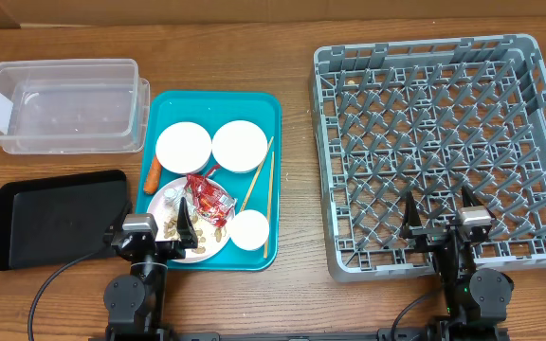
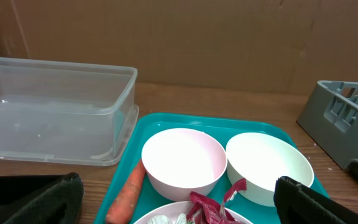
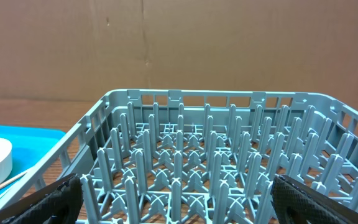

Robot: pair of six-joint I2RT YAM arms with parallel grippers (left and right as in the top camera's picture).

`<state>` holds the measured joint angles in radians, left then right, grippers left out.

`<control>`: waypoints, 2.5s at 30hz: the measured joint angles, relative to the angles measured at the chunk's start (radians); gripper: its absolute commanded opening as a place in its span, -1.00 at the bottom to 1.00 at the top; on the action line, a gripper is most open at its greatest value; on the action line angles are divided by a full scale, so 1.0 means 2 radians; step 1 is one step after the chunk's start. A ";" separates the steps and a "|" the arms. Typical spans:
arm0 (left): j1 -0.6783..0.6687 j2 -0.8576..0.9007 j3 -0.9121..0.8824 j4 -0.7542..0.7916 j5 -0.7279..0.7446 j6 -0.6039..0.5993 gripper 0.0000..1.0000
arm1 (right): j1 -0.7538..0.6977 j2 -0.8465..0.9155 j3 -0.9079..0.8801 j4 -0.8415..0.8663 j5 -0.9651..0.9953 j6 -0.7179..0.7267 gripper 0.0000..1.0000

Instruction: Sort waste into correct bins and load items into the dishwasher

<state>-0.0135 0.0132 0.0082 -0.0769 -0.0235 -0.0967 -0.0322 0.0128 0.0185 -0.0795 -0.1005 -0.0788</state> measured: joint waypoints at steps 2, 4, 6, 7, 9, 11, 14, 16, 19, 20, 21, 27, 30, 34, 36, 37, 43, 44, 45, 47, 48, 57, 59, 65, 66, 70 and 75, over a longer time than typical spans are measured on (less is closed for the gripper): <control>0.000 0.000 0.000 0.000 0.000 0.000 1.00 | 0.000 0.000 0.000 0.000 0.000 0.000 1.00; 0.000 0.000 0.000 0.000 0.000 0.000 1.00 | 0.000 0.000 0.000 0.000 0.000 0.000 1.00; 0.000 0.000 0.000 0.000 0.000 0.000 1.00 | 0.000 0.000 0.000 0.000 0.000 0.000 1.00; 0.000 0.000 0.000 0.000 0.000 0.000 1.00 | 0.000 0.000 0.000 0.000 0.000 0.000 1.00; 0.000 0.000 0.000 0.000 0.000 0.000 0.99 | 0.000 0.000 0.000 0.000 0.000 0.000 1.00; 0.000 0.000 0.000 0.000 0.000 0.000 1.00 | 0.000 0.000 0.000 0.000 0.000 0.000 1.00; 0.000 0.000 0.000 0.000 0.000 0.000 1.00 | 0.000 0.000 0.000 0.000 0.000 0.000 1.00; 0.000 0.000 0.000 0.000 0.000 0.000 1.00 | 0.000 0.000 0.000 0.000 0.000 0.000 1.00; 0.000 0.000 0.000 0.000 0.000 0.000 0.99 | 0.000 0.000 0.000 0.000 0.000 0.000 1.00; 0.000 0.000 0.000 0.000 0.000 0.000 1.00 | 0.000 0.000 0.000 0.000 0.000 0.000 1.00; 0.000 0.000 0.000 0.000 0.000 0.000 1.00 | 0.000 0.000 0.000 0.000 0.000 0.000 1.00; 0.000 0.000 0.000 0.000 0.000 0.000 1.00 | 0.000 0.000 0.000 0.000 0.000 0.000 1.00; 0.000 0.000 0.000 0.000 0.000 0.000 1.00 | 0.000 0.000 0.000 0.000 0.000 0.000 1.00; 0.000 0.000 0.000 0.000 0.000 0.000 1.00 | 0.000 0.000 0.000 0.000 0.000 0.000 1.00; 0.000 0.000 0.000 0.000 0.000 0.000 1.00 | 0.000 0.000 0.000 0.000 0.000 0.000 1.00; 0.000 0.000 0.000 0.000 0.000 0.000 1.00 | 0.000 0.000 0.000 0.000 0.000 0.000 1.00; 0.000 0.000 0.000 0.000 0.000 -0.001 1.00 | 0.000 0.000 0.000 0.012 -0.015 0.000 1.00; 0.000 0.000 0.000 0.000 0.000 -0.003 1.00 | 0.000 0.000 0.000 0.016 -0.018 0.000 1.00; 0.000 0.000 0.000 0.000 0.000 -0.005 1.00 | 0.000 0.000 0.000 0.018 -0.019 0.000 1.00; 0.000 0.000 0.000 -0.003 0.000 -0.018 1.00 | 0.000 0.000 0.000 0.017 -0.018 0.000 1.00; 0.000 0.000 0.002 -0.007 0.000 -0.022 1.00 | 0.000 0.000 0.001 0.010 -0.013 0.004 1.00; 0.000 0.029 0.136 -0.194 -0.001 -0.035 1.00 | 0.000 0.090 0.142 -0.096 0.001 0.049 1.00; 0.000 0.061 0.180 -0.228 -0.002 -0.035 0.99 | 0.000 0.134 0.193 -0.137 0.002 0.051 1.00; 0.000 0.209 0.327 -0.373 0.001 -0.035 1.00 | 0.000 0.298 0.381 -0.320 -0.013 0.053 1.00; 0.000 0.233 0.347 -0.389 0.002 -0.035 1.00 | 0.000 0.316 0.400 -0.336 -0.013 0.053 1.00; 0.000 0.380 0.478 -0.505 0.006 -0.035 1.00 | 0.000 0.414 0.509 -0.449 -0.029 0.054 1.00; 0.000 0.489 0.543 -0.532 0.027 -0.035 0.99 | 0.000 0.455 0.533 -0.498 -0.056 0.054 1.00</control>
<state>-0.0135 0.9909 1.0950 -1.1404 0.0296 -0.1669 -0.0322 0.9237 1.0843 -1.0752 -0.2131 0.0299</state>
